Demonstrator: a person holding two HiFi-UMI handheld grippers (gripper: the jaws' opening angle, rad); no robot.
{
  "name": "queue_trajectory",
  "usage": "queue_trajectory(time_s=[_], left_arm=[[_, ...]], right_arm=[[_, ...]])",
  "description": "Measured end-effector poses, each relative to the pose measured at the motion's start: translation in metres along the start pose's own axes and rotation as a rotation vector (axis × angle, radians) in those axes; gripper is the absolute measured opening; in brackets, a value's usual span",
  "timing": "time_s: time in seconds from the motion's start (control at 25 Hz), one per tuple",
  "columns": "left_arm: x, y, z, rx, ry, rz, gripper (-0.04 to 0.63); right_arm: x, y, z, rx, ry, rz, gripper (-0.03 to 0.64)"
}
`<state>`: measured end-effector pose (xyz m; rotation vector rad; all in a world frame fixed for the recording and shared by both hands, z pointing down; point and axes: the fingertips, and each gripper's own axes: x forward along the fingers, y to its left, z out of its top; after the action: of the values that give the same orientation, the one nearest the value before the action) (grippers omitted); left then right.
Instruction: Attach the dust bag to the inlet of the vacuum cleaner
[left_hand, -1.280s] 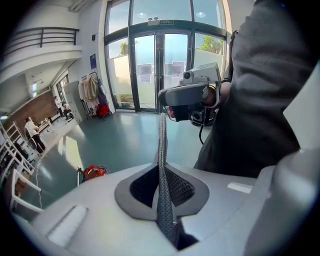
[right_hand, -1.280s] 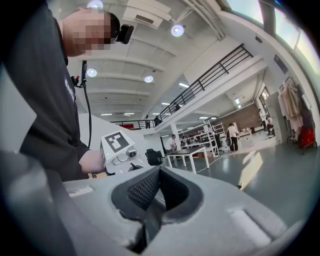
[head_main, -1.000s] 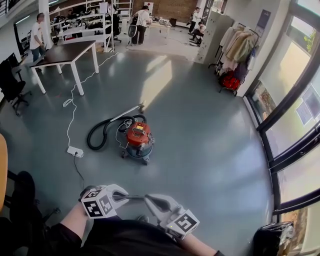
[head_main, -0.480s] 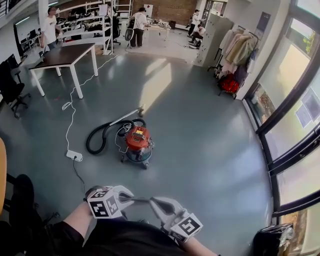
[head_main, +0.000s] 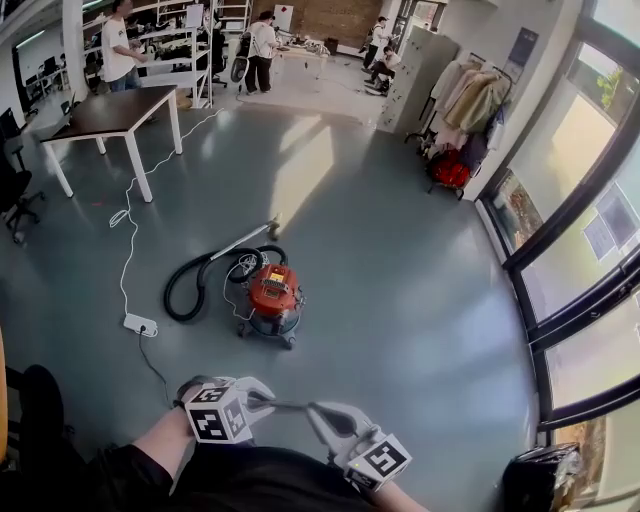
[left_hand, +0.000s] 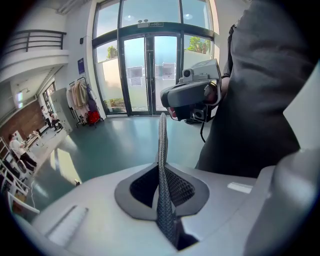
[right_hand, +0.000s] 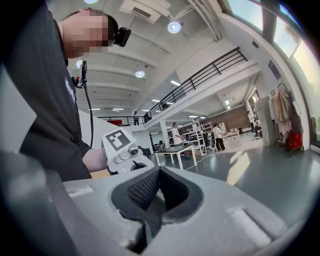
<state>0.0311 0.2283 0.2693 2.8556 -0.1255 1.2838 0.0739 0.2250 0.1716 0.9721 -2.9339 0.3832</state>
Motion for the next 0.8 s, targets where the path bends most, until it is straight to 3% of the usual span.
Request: queue_trajectory(time_s=[0.52, 0.8], left_arm=[[-0.030, 0.077, -0.066, 0.044, -0.017, -0.056, 0.037], [-0.024, 0.100, -0.081, 0.057, 0.006, -0.071, 0.037]], right_arm=[[0.111, -0.018, 0.013, -0.007, 0.065, -0.108, -0.006], [0.131, -0.043, 0.008, -0.023, 0.056, -0.134, -0.006]])
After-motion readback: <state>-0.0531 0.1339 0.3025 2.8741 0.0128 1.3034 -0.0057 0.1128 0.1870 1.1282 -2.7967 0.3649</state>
